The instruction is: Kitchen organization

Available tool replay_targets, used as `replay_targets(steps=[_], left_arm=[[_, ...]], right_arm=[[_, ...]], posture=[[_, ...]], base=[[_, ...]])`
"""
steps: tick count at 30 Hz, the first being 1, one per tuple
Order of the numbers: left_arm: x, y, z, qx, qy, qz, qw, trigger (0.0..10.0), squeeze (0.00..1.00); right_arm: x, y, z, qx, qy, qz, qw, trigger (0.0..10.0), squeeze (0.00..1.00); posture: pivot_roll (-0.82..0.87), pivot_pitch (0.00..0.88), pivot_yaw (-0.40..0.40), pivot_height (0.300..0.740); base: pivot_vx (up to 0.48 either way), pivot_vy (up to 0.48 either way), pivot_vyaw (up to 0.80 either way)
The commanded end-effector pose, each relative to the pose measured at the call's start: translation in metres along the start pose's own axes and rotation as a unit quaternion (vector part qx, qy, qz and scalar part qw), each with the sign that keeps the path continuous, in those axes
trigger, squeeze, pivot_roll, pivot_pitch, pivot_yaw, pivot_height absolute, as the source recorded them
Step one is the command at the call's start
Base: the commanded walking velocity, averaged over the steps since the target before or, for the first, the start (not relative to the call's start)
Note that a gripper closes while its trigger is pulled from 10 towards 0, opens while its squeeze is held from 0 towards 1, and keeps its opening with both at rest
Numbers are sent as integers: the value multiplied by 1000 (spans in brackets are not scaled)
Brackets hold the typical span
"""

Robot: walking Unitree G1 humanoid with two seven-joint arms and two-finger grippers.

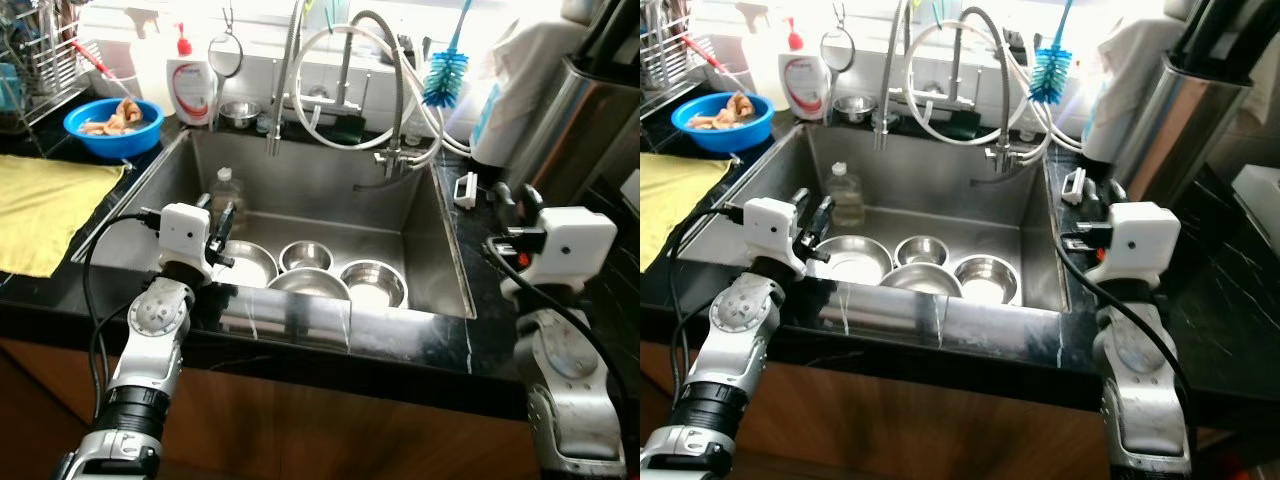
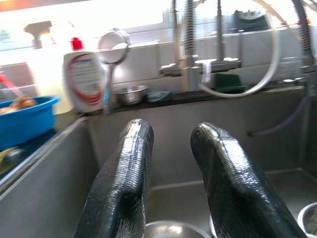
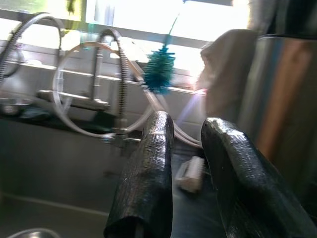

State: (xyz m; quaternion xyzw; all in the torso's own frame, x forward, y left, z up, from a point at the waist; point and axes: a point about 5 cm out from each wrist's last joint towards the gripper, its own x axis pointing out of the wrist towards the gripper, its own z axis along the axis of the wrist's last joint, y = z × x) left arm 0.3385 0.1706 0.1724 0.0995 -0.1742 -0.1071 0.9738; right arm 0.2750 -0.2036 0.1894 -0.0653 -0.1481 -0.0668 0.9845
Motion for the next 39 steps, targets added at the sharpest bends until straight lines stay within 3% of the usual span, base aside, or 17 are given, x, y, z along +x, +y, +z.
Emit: replay_targets(steps=[1,15,39], left_arm=[[2,1,4,0,-4,-1,1000,10000,0],[3,5,8,9,-8,8,1000,10000,0],[0,2,5,10,-6,13,1000,10000,0]], right_arm=[[0,2,7,-1,-11,-1,1000,10000,0],[7,9,9,0,-18,12,1000,10000,0],[1,14,0,12,-6,52,999,10000,0]], posture=[[116,0,-86,740],[123,0,-85,740],[127,0,-84,740]], base=[[0,0,800],[0,0,800],[0,0,800]])
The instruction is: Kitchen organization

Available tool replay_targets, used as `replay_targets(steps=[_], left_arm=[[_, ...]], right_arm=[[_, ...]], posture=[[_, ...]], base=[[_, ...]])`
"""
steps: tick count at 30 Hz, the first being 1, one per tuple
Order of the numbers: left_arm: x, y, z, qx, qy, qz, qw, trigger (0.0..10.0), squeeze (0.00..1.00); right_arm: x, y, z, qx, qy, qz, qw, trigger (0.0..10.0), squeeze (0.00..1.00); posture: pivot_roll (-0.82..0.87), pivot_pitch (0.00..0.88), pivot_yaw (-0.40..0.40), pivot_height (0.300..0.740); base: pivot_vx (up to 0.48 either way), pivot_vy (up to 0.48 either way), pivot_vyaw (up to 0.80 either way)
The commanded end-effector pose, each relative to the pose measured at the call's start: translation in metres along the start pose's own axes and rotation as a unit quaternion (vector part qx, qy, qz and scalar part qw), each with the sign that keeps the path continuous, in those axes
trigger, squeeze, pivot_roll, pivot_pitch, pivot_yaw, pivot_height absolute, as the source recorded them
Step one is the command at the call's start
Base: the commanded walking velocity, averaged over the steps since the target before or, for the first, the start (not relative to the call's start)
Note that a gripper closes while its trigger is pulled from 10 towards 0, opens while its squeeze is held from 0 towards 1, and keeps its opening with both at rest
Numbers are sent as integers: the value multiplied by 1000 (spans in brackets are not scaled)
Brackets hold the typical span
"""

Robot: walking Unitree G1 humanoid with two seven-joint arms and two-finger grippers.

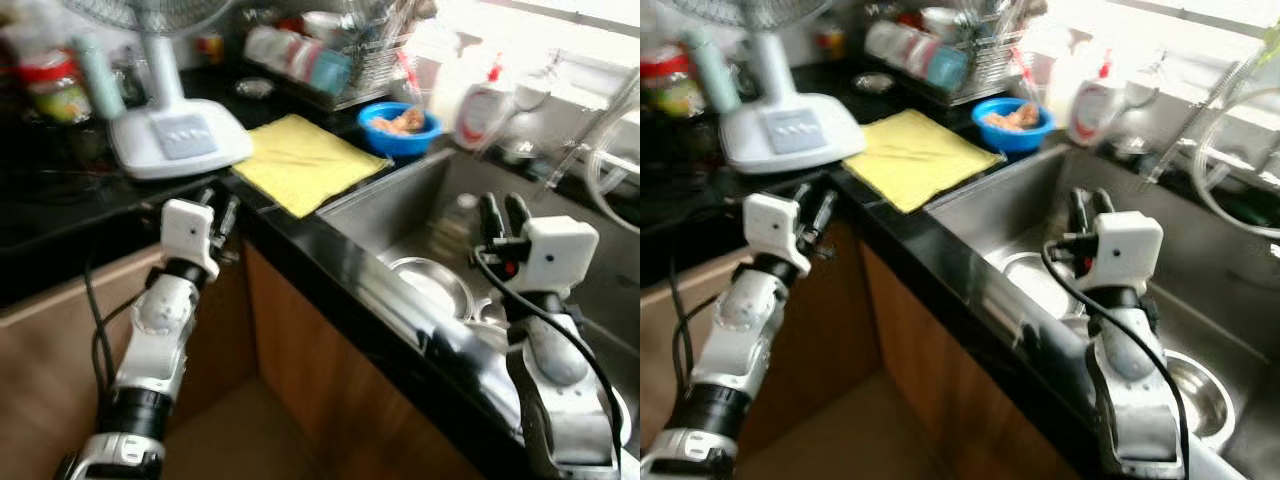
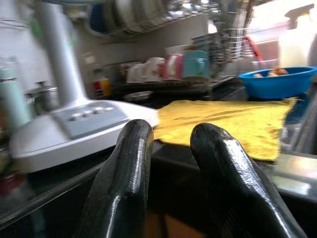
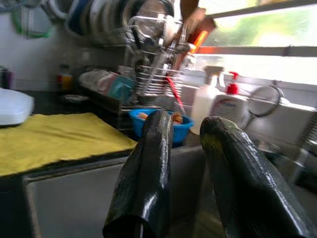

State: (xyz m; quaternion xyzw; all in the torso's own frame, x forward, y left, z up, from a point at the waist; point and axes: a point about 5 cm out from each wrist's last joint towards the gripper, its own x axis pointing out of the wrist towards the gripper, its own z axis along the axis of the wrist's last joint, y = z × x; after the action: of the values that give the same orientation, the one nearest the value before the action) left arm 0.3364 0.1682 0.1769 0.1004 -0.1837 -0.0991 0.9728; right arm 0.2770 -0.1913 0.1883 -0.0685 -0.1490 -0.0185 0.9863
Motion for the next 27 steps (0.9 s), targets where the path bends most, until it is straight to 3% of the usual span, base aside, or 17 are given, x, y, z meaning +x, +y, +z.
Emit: replay_targets(steps=[1,5,27], left_arm=[[0,4,-1,6,3,5,1000,10000,0],[-3,10,-6,5,14,27,1000,10000,0],[-3,9,-5,6,13,34,999,10000,0]], right_arm=[[1,2,0,8,-2,4,1000,10000,0],[-1,1,-2,10,1,7,1000,10000,0],[-1,2,-7,13,10,24,1000,10000,0]], posture=[[127,0,-84,740],[128,0,-87,740],[135,0,-99,740]], base=[[0,0,800],[0,0,800],[0,0,800]])
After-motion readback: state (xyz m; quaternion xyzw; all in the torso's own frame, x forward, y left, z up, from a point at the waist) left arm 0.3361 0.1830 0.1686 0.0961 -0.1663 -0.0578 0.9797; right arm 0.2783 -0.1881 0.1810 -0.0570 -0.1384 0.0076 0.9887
